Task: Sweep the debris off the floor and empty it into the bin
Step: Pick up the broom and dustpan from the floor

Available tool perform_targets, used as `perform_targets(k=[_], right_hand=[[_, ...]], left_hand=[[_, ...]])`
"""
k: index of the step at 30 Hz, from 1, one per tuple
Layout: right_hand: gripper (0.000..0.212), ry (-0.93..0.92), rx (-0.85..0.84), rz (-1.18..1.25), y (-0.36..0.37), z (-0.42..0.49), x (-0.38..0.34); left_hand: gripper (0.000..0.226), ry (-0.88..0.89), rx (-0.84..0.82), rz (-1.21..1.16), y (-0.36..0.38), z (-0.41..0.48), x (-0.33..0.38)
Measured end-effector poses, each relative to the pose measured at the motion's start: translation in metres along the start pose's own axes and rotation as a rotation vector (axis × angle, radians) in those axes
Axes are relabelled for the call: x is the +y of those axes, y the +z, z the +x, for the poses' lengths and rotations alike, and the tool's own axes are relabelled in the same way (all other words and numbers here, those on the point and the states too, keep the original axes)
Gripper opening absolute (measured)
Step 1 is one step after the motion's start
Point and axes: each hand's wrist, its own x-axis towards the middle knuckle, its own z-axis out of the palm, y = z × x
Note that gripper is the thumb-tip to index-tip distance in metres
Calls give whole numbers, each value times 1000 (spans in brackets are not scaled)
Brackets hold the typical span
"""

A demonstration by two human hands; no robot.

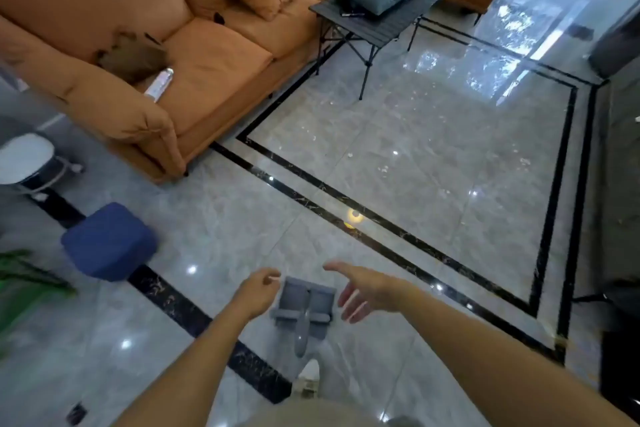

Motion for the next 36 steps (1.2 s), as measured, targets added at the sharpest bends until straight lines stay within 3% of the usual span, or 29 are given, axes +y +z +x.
perform_targets(k=[2, 5, 7, 8, 10, 14, 17, 20, 25, 27, 31, 34, 36], right_hand=[[92, 89, -168, 106, 26, 18, -2], [61, 77, -217, 139, 53, 34, -4], [42, 48, -123, 142, 55, 42, -10], [34, 50, -99, 138, 53, 45, -13], [22, 45, -88, 144, 45, 49, -21], [21, 10, -115, 170, 6, 46, -29], [16, -50, -140, 248, -39, 43, -34], [10, -87, -179, 320, -96, 38, -48], [13, -123, -141, 495, -200, 42, -43], [18, -133, -139, 520, -245, 49, -33], [12, -94, -62, 303, -291, 72, -34], [43, -111, 54, -42, -298, 95, -59], [65, -175, 106, -94, -303, 110, -77]], left_hand=[[22, -92, -173, -25, 27, 1, -19], [10, -156, -330, -57, 80, 9, -71], [16, -231, -322, -116, 92, 10, -74], [7, -240, -341, -124, 94, 10, -66], [22, -231, -302, -125, 90, 8, -36], [33, -264, -294, -207, 94, 44, -7], [34, -454, -271, -462, 93, 70, 27], [32, -445, -205, -531, 91, 100, 72], [28, -244, 59, -56, 44, 136, 134], [23, -233, 114, 28, 17, 154, 149], [31, -253, 331, 119, -45, 175, 178], [37, -237, 517, 149, -84, 179, 199], [37, -181, 580, 157, -107, 178, 218]])
